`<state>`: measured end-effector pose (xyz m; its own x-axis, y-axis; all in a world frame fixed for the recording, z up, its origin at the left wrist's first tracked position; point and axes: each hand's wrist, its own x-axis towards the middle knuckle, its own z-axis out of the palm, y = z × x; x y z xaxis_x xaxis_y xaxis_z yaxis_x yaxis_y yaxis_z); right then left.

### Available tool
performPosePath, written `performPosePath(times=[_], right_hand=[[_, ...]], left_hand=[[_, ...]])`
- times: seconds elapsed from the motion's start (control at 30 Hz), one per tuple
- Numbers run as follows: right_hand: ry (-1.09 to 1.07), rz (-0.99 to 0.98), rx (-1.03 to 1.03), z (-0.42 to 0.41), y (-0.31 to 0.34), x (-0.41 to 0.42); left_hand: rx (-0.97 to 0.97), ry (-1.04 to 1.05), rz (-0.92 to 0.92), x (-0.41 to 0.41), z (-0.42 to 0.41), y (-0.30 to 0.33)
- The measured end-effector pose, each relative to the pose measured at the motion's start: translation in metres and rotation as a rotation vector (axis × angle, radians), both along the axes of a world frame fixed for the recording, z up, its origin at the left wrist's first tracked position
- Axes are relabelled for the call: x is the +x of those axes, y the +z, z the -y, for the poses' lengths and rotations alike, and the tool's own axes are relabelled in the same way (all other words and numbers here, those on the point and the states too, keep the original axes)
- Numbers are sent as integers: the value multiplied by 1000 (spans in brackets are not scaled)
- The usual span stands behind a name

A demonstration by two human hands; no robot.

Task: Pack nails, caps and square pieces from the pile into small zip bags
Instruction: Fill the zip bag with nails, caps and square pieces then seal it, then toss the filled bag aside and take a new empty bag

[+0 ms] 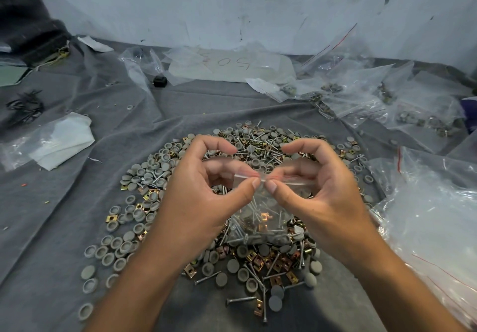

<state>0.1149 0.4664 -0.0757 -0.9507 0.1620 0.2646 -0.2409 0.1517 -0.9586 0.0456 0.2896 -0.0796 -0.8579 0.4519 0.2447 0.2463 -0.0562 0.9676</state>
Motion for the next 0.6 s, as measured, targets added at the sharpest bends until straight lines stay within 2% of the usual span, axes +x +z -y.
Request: performPosePath(times=[0.17, 0.3, 0.6], right_hand=[[-2, 17, -14, -2, 0, -1], [2, 78, 14, -17, 5, -2], [28, 86, -121, -32, 1, -1]], left_hand=[[-8, -4, -27, 0, 0, -2], [-12, 19, 39, -6, 6, 1], [30, 17, 64, -8, 10, 5]])
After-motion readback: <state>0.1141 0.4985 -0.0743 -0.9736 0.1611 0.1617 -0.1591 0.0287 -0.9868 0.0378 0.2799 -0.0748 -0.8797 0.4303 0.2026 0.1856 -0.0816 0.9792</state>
